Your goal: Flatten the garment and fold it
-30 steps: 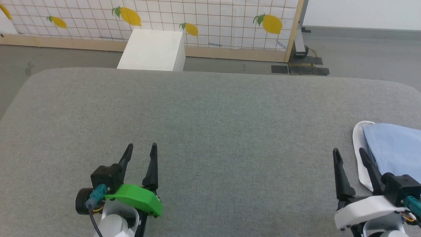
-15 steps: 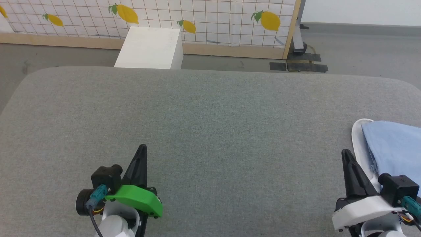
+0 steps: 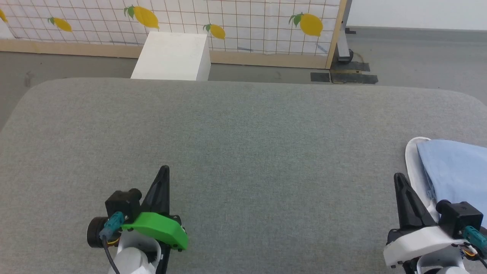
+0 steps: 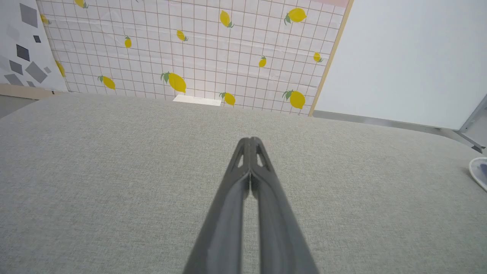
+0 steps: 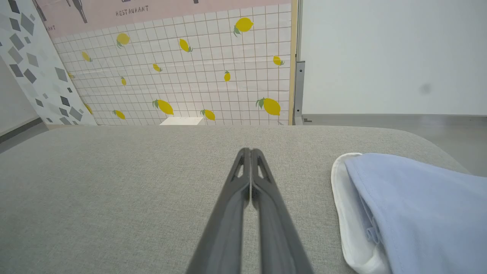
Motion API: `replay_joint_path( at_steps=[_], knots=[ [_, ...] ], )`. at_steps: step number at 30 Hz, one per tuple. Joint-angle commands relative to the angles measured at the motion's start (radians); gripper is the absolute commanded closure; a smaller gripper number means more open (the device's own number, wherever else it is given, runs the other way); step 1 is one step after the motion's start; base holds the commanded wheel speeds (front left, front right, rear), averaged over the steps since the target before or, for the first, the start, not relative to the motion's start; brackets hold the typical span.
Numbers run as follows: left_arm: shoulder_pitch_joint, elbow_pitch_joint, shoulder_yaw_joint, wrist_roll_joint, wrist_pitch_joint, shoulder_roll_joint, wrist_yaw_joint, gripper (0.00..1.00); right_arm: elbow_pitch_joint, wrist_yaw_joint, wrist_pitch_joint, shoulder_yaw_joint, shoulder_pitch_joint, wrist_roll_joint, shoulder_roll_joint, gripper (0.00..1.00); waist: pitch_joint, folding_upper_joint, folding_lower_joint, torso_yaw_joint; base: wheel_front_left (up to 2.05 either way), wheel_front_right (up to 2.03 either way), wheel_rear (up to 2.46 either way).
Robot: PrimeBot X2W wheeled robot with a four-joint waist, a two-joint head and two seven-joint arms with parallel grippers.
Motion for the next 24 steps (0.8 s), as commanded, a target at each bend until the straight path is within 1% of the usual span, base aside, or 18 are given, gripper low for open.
replay_joint_path(
  at_steps=[1, 24],
  knots=[
    [0.011, -0.011, 0.003, 0.009, 0.006, -0.001, 0.007, 1.0, -0.003, 0.0, 0.003, 0.003, -0.003, -0.007, 0.0, 1.0, 0.0, 0.0002, 0.0001, -0.001, 0.0, 0.0, 0.0],
    [0.038, -0.069, 0.018, 0.05, 0.052, -0.002, 0.026, 1.0, -0.011, 0.0, 0.025, 0.017, -0.011, -0.033, 0.001, 1.0, -0.006, 0.0008, 0.0001, -0.012, 0.0, 0.0, 0.0]
  ],
)
